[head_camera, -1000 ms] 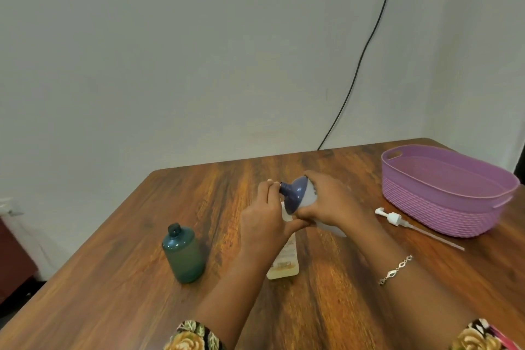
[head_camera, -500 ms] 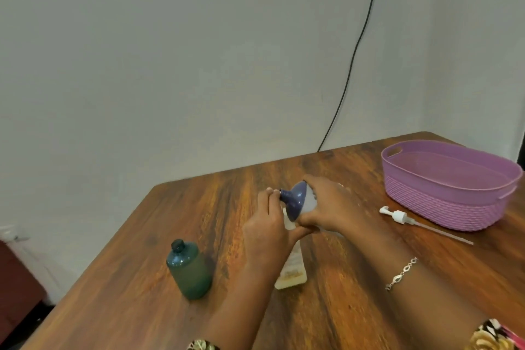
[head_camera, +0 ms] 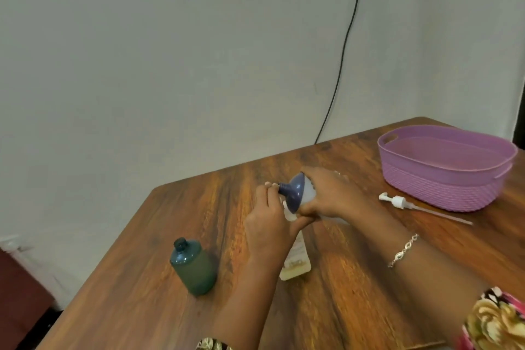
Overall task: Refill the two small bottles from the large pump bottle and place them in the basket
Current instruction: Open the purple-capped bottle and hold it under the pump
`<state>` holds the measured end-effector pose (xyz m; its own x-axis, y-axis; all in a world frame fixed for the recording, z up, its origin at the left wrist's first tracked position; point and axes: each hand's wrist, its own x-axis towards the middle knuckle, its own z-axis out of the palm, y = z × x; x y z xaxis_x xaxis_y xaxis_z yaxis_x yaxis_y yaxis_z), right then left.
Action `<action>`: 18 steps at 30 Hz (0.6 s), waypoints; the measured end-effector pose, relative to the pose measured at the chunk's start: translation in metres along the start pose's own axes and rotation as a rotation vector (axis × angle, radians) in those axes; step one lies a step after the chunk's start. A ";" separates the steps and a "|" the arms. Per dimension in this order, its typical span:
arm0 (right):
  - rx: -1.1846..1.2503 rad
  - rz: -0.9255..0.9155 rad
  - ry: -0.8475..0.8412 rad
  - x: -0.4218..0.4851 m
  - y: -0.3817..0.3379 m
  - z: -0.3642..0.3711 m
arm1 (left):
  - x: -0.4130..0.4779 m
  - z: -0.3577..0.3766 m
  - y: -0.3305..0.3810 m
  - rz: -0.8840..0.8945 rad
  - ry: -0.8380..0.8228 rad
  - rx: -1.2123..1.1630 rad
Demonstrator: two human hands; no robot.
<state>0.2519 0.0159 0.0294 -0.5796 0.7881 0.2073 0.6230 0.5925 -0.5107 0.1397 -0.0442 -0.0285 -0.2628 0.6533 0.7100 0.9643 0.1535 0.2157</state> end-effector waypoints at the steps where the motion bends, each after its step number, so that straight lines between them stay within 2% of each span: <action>1: -0.017 -0.012 -0.007 0.000 -0.001 0.000 | 0.000 0.000 0.000 -0.006 -0.010 -0.004; 6: 0.018 -0.062 0.007 -0.003 -0.002 -0.006 | 0.007 -0.004 0.001 0.027 -0.028 0.051; 9: -0.048 -0.069 0.046 0.003 0.000 -0.004 | 0.009 -0.004 0.000 0.024 0.018 0.032; 16: -0.126 -0.049 -0.013 0.003 0.003 0.005 | -0.002 0.001 -0.003 0.029 0.020 0.014; 18: -0.084 -0.075 -0.022 0.001 0.001 0.002 | 0.002 -0.002 -0.003 0.045 0.025 0.026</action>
<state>0.2509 0.0165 0.0272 -0.6367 0.7380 0.2235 0.6189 0.6620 -0.4228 0.1362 -0.0453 -0.0265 -0.2196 0.6410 0.7355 0.9756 0.1438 0.1660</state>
